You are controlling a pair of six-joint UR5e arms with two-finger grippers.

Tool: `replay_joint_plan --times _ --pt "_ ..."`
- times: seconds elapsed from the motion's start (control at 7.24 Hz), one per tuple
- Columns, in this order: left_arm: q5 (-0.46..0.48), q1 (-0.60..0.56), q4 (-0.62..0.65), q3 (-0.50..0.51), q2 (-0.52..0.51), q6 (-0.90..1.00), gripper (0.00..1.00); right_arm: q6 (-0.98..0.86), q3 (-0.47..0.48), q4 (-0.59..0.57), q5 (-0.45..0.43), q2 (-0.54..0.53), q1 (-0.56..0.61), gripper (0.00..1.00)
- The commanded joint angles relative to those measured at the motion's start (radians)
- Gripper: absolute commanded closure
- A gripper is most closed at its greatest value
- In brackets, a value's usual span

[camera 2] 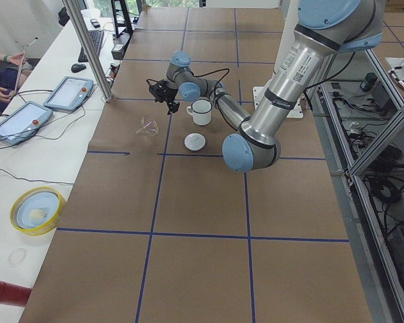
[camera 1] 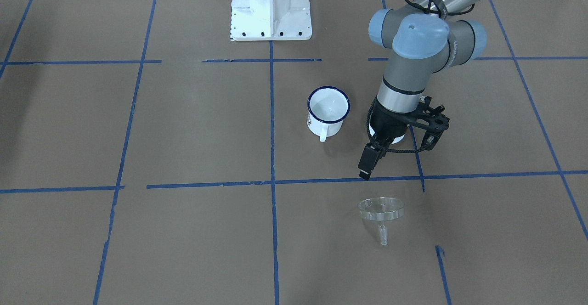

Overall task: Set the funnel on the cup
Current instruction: 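Move the left gripper to the clear glass funnel, then grasp the glass funnel's stem with the left gripper and lift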

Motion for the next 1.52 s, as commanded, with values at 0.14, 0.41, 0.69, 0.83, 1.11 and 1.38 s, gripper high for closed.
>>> replay_joint_plan --times 0.14,0.41,0.69,0.83,1.11,1.38 --pt "0.173 0.039 -0.155 0.183 -0.038 -0.128 0.0 0.0 0.0 0.0 0.0 0.0 0.0 0.0" --pt "0.177 0.04 -0.237 0.254 -0.044 -0.132 0.0 0.0 0.0 0.0 0.0 0.0 0.0 0.0" --pt "0.232 0.039 -0.302 0.285 -0.045 -0.131 0.23 0.0 0.0 0.0 0.0 0.0 0.0 0.0" --pt "0.233 0.039 -0.34 0.3 -0.044 -0.123 0.49 0.0 0.0 0.0 0.0 0.0 0.0 0.0" --pt "0.233 0.036 -0.345 0.299 -0.051 -0.12 0.83 0.0 0.0 0.0 0.0 0.0 0.0 0.0" --pt "0.231 0.025 -0.348 0.285 -0.058 -0.117 1.0 0.0 0.0 0.0 0.0 0.0 0.0 0.0"
